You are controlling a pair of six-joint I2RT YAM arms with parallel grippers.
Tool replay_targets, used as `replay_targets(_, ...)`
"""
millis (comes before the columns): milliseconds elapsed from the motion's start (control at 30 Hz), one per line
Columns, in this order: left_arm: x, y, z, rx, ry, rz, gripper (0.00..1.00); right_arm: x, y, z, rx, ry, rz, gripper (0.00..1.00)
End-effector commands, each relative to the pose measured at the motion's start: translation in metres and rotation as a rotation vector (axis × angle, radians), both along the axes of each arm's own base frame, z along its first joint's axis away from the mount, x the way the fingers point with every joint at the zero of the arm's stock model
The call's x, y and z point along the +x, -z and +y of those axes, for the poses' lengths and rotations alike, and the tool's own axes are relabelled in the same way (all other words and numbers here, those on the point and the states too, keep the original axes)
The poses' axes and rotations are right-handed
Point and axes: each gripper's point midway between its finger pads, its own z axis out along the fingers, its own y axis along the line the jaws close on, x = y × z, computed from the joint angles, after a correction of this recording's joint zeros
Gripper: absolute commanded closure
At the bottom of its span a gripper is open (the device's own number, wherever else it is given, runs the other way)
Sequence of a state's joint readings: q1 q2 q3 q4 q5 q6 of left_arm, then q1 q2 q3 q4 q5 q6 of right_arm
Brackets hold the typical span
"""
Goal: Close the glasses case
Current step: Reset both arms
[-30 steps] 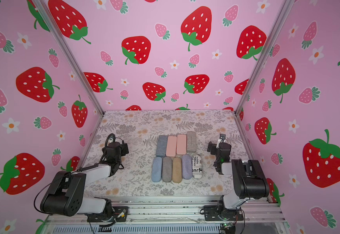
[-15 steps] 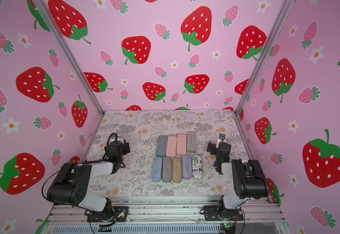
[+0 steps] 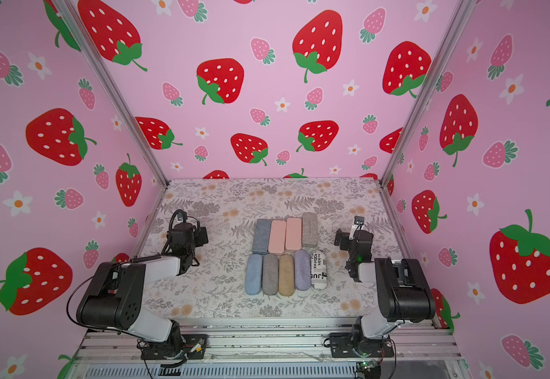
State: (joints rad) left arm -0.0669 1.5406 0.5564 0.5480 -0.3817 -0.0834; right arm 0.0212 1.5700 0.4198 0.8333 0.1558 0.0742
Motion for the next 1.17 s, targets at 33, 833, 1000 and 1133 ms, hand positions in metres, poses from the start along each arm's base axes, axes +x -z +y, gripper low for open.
replay_targets(33,0.009,-0.007,0.001,-0.003,0.000,-0.009,0.01,0.005,-0.003,0.000,0.002,-0.007,-0.003,0.01)
replay_targets(833,0.047,0.034,-0.004,0.048,0.003,0.370,0.00,0.006,-0.001,0.000,0.018,-0.021,0.012,0.01)
replay_targets(1000,0.049,0.019,0.001,0.279,-0.138,0.349,0.00,0.006,-0.001,0.000,0.021,-0.023,0.010,0.01)
replay_targets(1133,0.007,-0.014,0.014,0.125,-0.169,0.017,0.00,0.006,-0.002,0.000,0.019,-0.021,0.005,0.01)
